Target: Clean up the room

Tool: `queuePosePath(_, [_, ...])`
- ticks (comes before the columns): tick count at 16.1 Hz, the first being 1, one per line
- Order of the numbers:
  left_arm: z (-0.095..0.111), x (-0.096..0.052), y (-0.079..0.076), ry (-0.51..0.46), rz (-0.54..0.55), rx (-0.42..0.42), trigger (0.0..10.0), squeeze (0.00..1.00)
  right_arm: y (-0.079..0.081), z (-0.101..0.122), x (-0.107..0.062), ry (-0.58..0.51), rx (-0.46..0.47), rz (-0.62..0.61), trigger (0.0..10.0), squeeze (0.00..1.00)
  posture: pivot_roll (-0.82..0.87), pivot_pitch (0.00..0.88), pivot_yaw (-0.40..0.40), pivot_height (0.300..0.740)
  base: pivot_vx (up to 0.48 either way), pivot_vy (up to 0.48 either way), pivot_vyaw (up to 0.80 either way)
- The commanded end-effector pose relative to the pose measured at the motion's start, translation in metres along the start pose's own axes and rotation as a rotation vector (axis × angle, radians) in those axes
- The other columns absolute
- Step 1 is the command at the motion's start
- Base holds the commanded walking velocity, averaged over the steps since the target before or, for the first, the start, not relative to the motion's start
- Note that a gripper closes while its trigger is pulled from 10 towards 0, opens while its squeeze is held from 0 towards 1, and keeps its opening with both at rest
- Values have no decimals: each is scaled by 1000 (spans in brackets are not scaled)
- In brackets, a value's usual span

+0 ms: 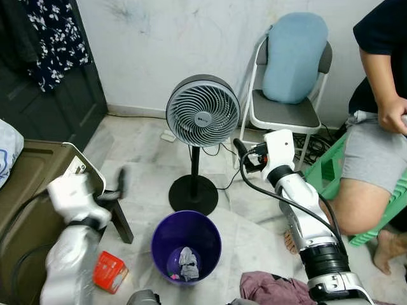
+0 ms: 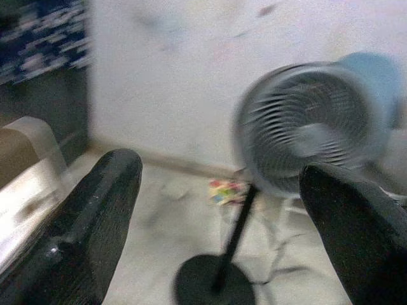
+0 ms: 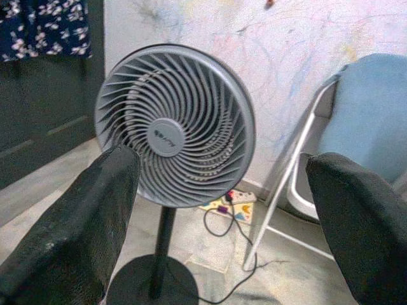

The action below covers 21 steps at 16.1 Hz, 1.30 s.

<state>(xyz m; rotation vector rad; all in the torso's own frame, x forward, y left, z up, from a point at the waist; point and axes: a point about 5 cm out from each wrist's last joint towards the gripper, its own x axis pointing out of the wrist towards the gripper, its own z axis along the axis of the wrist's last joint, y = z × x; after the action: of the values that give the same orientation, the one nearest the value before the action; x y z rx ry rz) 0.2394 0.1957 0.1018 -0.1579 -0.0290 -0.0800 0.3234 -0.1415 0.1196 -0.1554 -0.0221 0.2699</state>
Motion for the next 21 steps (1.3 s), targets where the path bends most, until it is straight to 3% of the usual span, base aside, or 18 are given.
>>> queuePosePath(1, [7,7,-12,-21,-58,29,10000,0,-4,6,-1,-34,-2,-20,10000,0,-67,1,-9,740,0,0,0])
queuePosePath(6, [6,8,-17,-16,-66,43,10000,0,7,11,0,-62,-49,29,10000,0,-65,0,-12,740,0,0,640])
queuePosePath(10, [12,2,-22,-53,-113,126,10000,0,10,15,2,-79,-68,49,10000,0,-57,0,-17,740,0,0,800])
queuePosePath(21, [9,-4,-26,-45,-161,203,10000,0,15,14,-4,-78,-46,72,10000,0,-62,0,-12,740,0,0,800])
